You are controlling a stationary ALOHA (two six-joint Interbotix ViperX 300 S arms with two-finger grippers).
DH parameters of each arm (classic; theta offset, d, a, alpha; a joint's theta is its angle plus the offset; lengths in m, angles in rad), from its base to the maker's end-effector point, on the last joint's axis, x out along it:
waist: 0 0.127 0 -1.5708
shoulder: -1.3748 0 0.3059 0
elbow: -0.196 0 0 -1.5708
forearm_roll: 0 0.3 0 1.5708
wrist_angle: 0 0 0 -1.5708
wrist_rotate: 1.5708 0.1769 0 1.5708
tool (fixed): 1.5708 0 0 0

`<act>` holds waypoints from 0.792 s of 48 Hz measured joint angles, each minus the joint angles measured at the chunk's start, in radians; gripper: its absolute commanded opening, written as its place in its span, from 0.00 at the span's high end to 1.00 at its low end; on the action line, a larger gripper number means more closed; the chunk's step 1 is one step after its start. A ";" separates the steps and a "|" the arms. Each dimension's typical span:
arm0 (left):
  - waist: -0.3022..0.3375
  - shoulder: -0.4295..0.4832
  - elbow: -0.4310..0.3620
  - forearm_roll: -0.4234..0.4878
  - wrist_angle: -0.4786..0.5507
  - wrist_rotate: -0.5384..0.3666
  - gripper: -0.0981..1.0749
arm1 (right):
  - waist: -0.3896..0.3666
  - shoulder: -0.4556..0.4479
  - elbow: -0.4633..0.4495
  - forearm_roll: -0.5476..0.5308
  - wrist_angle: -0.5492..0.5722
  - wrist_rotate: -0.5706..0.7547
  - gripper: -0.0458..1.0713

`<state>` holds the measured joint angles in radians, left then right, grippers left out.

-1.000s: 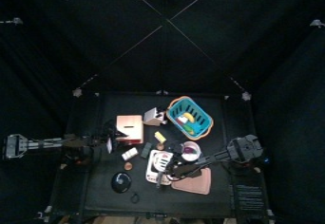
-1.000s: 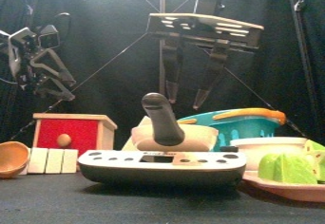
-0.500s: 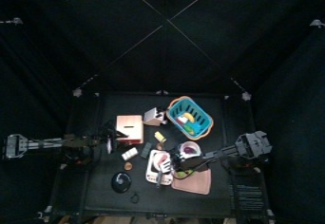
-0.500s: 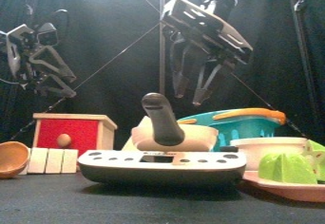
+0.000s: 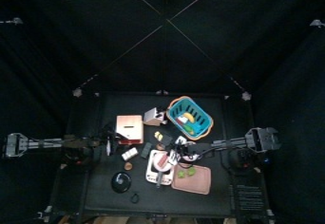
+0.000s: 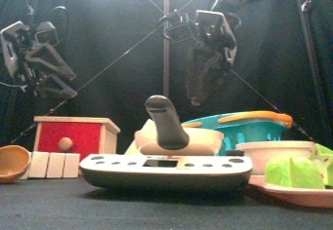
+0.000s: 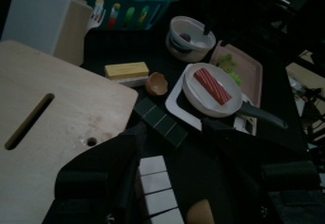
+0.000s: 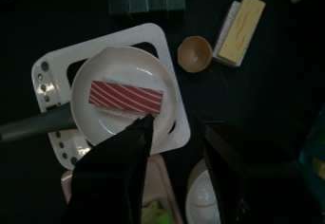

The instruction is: Grab salmon sushi

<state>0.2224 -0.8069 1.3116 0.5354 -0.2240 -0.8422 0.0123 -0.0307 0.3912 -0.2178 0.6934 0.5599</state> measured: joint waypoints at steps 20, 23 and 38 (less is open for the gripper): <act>-0.048 0.000 -0.008 -0.003 -0.002 0.000 0.17 | -0.006 0.080 -0.035 0.261 -0.143 -0.410 0.13; -0.049 0.000 -0.008 -0.003 0.000 0.000 0.17 | -0.005 0.084 -0.035 0.264 -0.160 -0.433 0.07; -0.044 0.000 -0.008 0.015 -0.002 0.014 0.17 | 0.023 0.138 -0.026 0.173 -0.118 -0.446 0.03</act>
<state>0.1779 -0.8069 1.3039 0.5507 -0.2255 -0.8283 0.0353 0.1074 0.3651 -0.0445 0.5752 0.1135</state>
